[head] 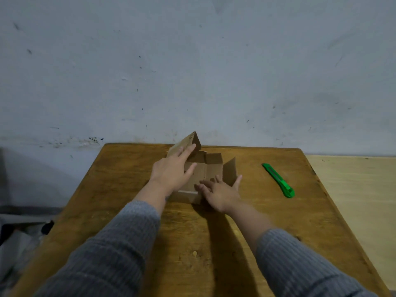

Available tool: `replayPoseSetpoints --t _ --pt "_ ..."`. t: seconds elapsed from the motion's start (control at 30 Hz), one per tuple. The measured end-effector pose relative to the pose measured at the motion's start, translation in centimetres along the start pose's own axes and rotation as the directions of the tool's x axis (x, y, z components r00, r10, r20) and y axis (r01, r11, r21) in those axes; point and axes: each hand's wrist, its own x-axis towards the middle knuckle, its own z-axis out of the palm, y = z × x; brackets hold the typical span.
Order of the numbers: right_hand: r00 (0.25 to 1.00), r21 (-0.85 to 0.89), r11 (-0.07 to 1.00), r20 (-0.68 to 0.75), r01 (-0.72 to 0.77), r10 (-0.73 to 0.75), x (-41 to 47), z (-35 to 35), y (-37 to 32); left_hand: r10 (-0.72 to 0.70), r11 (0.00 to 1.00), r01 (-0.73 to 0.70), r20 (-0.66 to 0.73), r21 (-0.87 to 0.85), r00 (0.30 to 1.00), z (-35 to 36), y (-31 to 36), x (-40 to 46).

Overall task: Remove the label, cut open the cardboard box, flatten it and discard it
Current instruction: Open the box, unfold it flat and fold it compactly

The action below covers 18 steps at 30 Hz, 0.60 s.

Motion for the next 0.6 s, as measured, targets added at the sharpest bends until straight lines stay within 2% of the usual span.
replayPoseSetpoints --t 0.07,0.13,0.23,0.33,0.47,0.6 --pt "0.995 -0.038 0.994 0.027 0.102 -0.101 -0.5 0.3 -0.5 -0.022 0.999 0.021 -0.042 -0.033 0.999 -0.6 -1.4 -0.6" --pt "0.979 -0.154 0.967 0.021 0.203 -0.202 -0.7 0.3 -1.3 -0.032 0.997 0.026 -0.076 -0.076 0.997 -1.0 -2.6 -1.3" --pt "0.963 -0.195 0.947 -0.035 0.256 -0.267 -0.4 0.3 -2.4 -0.062 0.990 0.045 -0.127 -0.134 0.990 -1.4 -4.2 -2.4" --pt "0.977 -0.093 0.976 -0.062 0.198 -0.204 0.1 0.0 -3.1 -0.123 0.978 0.086 -0.196 -0.188 0.973 -1.8 -5.6 -3.3" --pt "0.983 -0.110 0.987 -0.129 0.118 -0.132 0.5 -0.5 -2.7 -0.234 0.951 0.178 -0.213 -0.253 0.949 -2.2 -6.8 -3.9" --pt "0.985 -0.083 0.995 -0.160 0.047 -0.060 0.8 -0.7 -2.1 -0.253 0.951 0.202 -0.217 -0.233 0.943 -1.8 -7.2 -4.4"
